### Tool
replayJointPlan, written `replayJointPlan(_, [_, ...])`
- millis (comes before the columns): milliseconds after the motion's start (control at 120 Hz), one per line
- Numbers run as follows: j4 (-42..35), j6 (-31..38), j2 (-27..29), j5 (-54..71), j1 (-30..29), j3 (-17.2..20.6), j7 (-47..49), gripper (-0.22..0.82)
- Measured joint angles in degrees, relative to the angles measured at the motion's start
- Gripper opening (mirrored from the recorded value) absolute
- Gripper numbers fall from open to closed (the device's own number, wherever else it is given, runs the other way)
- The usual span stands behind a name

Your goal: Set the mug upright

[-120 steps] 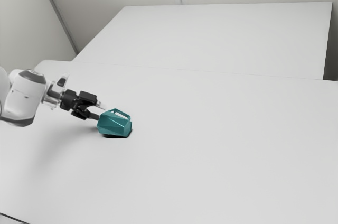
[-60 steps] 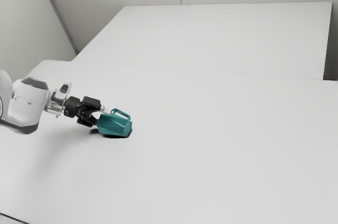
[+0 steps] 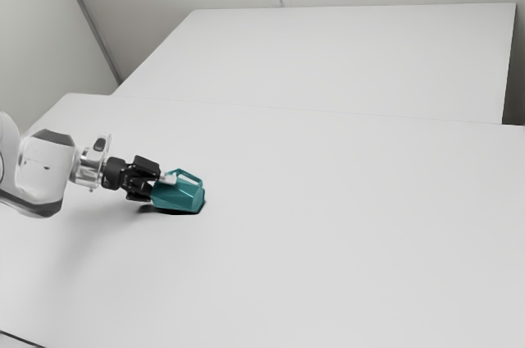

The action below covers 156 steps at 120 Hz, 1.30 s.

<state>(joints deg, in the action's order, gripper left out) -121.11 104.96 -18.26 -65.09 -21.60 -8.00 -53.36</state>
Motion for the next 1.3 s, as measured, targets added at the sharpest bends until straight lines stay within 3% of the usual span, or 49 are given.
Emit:
replayJointPlan(217, [-0.02, 0.05, 0.44, 0.0, -0.02, 0.0, -0.56, 0.04])
replayJointPlan(517, [0.61, 0.4, 2.98, 1.8, 0.06, 0.07, -0.38, -0.14])
replayJointPlan(933, [9.05, 0.71, 5.94, 18.91, 0.45, 1.78, 6.1, -0.18])
replayJointPlan(1300, [12.95, 0.59, 9.63, 40.4, 4.12, 7.9, 21.01, -0.18])
